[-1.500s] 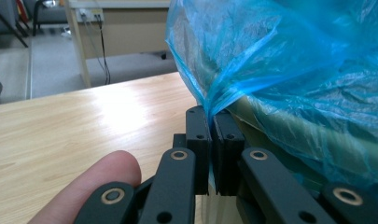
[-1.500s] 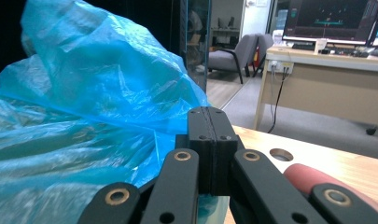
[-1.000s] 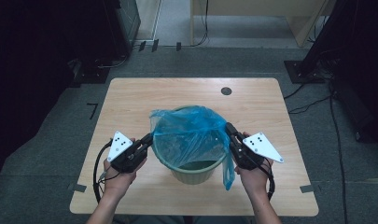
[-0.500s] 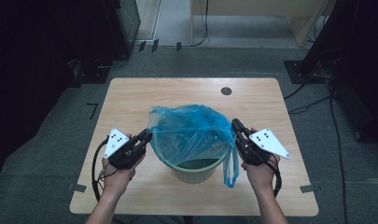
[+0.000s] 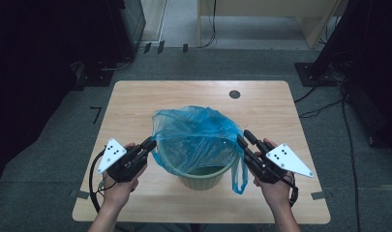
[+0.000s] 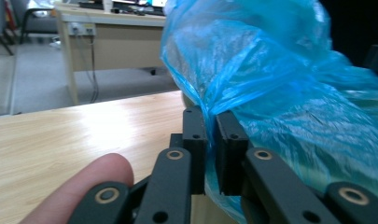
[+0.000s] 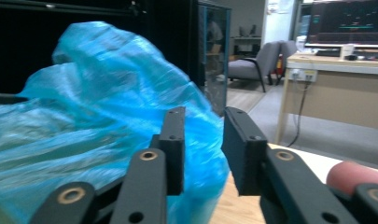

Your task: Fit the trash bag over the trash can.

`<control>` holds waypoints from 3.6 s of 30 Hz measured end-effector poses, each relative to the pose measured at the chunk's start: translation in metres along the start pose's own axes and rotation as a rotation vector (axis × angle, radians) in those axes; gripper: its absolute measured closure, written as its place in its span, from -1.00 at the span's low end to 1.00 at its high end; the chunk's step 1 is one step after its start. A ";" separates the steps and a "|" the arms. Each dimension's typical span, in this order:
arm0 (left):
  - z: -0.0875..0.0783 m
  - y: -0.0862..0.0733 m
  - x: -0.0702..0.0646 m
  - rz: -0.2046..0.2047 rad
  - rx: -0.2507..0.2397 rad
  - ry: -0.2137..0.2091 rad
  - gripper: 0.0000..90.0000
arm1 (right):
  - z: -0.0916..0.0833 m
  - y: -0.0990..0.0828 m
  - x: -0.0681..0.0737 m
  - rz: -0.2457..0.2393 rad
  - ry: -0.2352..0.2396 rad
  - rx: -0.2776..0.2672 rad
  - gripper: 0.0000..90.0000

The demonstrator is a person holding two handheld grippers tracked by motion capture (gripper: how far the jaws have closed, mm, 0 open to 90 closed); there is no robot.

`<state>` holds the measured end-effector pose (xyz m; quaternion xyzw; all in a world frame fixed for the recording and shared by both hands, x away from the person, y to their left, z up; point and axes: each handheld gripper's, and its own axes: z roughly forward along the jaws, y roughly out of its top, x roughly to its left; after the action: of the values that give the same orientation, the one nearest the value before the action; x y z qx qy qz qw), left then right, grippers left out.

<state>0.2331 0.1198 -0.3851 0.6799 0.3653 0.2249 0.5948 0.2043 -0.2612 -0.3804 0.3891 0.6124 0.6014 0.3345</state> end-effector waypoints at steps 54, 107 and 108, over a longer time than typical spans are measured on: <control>-0.011 -0.023 -0.001 0.080 -0.024 0.142 0.82 | -0.025 -0.019 0.013 -0.090 -0.097 -0.029 1.00; -0.039 -0.013 -0.025 -0.087 -0.065 -0.058 -0.19 | -0.015 -0.020 0.024 -0.031 -0.134 0.019 1.00; -0.039 -0.014 -0.026 -0.091 -0.068 -0.071 -0.20 | -0.016 -0.021 0.025 -0.028 -0.131 0.018 1.00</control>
<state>0.1842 0.1251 -0.3877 0.6497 0.3666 0.1859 0.6395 0.1769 -0.2468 -0.3989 0.4220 0.6000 0.5642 0.3789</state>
